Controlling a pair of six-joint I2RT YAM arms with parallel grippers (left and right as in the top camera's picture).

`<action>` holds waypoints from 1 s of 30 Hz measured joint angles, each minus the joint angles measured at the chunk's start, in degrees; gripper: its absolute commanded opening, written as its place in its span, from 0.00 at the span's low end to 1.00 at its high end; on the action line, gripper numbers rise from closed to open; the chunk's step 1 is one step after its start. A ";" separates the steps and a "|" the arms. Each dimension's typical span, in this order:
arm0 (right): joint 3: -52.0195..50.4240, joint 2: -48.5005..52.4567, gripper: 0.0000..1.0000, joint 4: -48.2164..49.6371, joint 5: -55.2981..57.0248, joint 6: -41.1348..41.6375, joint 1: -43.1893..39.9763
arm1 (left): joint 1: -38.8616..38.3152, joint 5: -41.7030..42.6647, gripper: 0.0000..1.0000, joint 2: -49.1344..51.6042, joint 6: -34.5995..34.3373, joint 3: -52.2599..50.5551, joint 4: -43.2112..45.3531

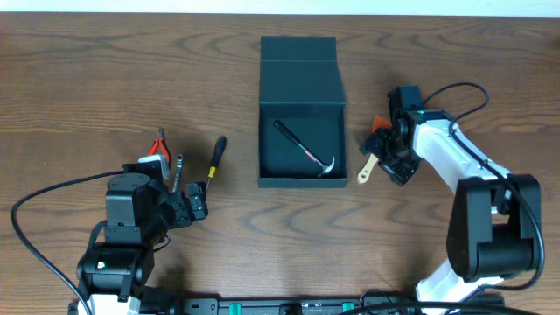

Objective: Pack container
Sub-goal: 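Move the right gripper to the scraper handle and grasp it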

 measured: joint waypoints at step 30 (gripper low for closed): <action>1.18 3.69 0.77 -3.19 0.79 4.02 0.31 | 0.00 -0.02 0.99 0.00 0.00 0.00 0.02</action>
